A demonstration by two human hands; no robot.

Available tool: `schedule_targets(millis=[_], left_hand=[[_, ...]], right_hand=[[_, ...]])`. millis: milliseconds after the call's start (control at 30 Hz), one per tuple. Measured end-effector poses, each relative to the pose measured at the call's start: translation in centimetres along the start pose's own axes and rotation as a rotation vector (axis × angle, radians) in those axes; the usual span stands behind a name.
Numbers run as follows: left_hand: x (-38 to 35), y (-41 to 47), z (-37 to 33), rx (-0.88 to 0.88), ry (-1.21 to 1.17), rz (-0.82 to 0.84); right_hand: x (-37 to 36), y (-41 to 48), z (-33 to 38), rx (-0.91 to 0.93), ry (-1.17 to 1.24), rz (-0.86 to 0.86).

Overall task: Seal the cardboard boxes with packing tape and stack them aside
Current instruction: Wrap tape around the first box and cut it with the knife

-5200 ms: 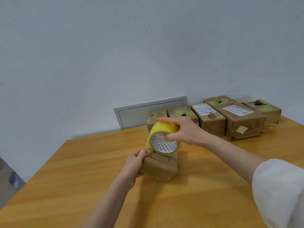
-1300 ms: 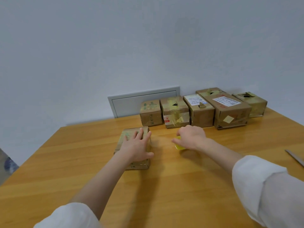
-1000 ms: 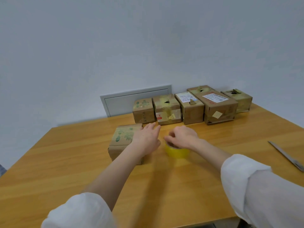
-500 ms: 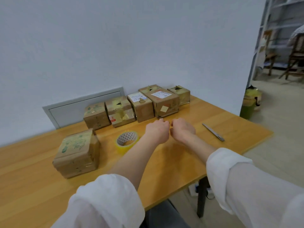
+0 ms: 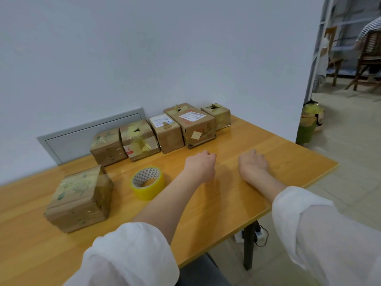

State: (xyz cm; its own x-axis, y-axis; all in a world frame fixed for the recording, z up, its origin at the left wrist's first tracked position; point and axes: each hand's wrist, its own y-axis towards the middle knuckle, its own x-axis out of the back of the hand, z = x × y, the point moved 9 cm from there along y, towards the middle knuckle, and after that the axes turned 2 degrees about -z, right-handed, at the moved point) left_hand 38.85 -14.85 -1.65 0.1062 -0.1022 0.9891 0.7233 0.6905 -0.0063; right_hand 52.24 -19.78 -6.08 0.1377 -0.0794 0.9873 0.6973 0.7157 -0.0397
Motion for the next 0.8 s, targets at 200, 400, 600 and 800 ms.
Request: schedule_targets(millis=[200, 400, 600, 800], left_hand=[[1.1, -2.1, 6.2, 0.168, -0.248, -0.142], [1.6, -7.0, 16.5, 0.557, -0.972, -0.361], [-0.2, -11.7, 21.9, 0.690, -1.362, -0.426], [-0.8, -15.9, 26.0, 0.813, -1.515, -0.547]], right_hand=[[0.0, -0.6, 5.9, 0.049, 0.604, 0.083], [0.2, -4.7, 16.6, 0.055, 1.545, 0.459], [0.3, -9.8, 25.4, 0.150, 1.745, 0.673], [-0.7, -13.7, 30.5, 0.210, 1.799, 0.873]])
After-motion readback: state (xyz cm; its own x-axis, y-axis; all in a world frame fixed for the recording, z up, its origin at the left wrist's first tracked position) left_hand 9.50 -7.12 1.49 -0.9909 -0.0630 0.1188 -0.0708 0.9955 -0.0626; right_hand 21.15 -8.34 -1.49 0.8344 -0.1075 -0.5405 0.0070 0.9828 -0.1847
